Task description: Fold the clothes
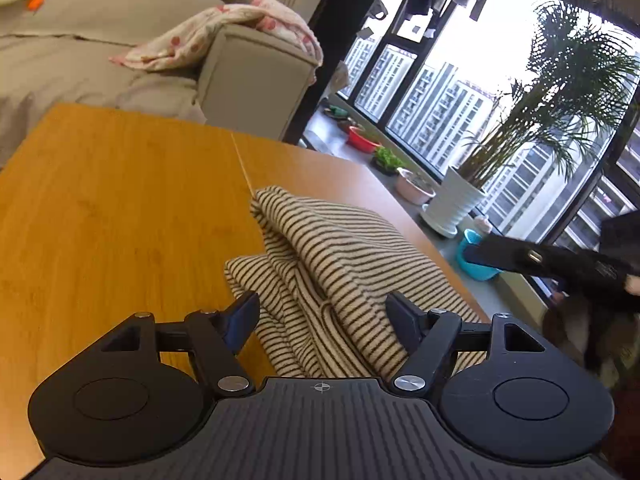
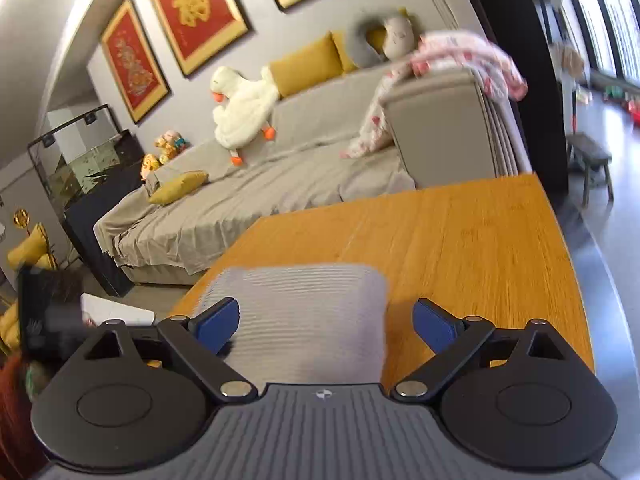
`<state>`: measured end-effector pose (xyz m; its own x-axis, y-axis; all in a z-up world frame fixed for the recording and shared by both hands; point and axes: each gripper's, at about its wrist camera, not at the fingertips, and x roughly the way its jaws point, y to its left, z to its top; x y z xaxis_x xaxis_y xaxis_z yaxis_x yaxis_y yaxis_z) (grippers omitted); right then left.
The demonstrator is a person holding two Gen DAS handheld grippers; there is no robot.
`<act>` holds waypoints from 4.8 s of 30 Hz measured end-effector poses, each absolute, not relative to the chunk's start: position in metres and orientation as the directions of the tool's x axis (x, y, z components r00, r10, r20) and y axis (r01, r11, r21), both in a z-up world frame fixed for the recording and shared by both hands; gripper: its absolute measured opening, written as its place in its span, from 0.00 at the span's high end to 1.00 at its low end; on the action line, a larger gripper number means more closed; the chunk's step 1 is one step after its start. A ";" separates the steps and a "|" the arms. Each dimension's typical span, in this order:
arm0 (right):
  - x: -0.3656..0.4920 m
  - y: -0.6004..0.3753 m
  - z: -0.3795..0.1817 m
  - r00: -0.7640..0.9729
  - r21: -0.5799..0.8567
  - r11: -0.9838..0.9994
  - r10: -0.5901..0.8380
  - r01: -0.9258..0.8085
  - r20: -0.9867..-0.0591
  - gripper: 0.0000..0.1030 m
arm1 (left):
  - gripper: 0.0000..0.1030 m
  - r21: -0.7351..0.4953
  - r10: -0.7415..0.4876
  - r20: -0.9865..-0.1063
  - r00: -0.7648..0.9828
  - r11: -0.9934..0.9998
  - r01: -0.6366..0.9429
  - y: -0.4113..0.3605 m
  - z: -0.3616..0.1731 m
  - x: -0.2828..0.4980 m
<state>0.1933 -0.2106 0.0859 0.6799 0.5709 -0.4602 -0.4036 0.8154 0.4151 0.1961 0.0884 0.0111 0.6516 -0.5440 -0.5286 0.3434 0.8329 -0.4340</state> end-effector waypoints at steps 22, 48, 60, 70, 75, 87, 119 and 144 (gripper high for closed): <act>0.200 -0.184 0.060 0.618 0.277 0.821 0.562 -0.500 -0.550 0.29 | 0.08 -0.390 -0.528 -0.620 0.580 0.849 0.356 0.072 0.032 0.178; 0.221 -0.129 0.044 0.569 0.337 0.768 0.633 -0.544 -0.525 0.25 | 0.20 -0.405 -0.524 -0.548 0.652 0.848 0.342 0.128 -0.010 0.208; 0.316 -0.053 0.039 0.599 0.281 0.751 0.651 -0.597 -0.466 0.17 | 0.29 -0.229 -0.360 -0.459 0.813 0.931 0.283 0.181 0.043 0.234; 0.285 -0.047 0.046 0.707 0.113 0.800 0.578 -0.589 -0.408 0.17 | 0.41 -0.234 -0.410 -0.510 0.756 0.912 0.337 0.166 0.028 0.296; 0.269 -0.029 0.049 0.668 0.043 0.755 0.603 -0.654 -0.437 0.54 | 0.42 -0.273 -0.439 -0.481 0.759 0.898 0.346 0.179 0.016 0.299; 0.244 -0.010 0.054 0.634 -0.059 0.695 0.614 -0.716 -0.470 0.61 | 0.32 -0.380 -0.311 -0.395 0.864 0.912 0.155 0.189 0.031 0.250; 0.292 -0.086 0.029 0.650 0.379 0.801 0.598 -0.463 -0.469 0.27 | 0.42 -0.434 -0.332 -0.394 0.857 0.889 0.145 0.200 -0.001 0.244; 0.281 -0.101 0.028 0.719 0.402 0.839 0.530 -0.368 -0.449 0.00 | 0.38 -0.369 -0.331 -0.264 0.906 0.902 0.222 0.163 -0.006 0.249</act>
<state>0.2808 -0.1015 0.0278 0.7191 0.5302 -0.4492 -0.3676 0.8388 0.4016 0.2492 0.1628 -0.0060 0.9060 -0.3310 -0.2640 0.2223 0.9025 -0.3689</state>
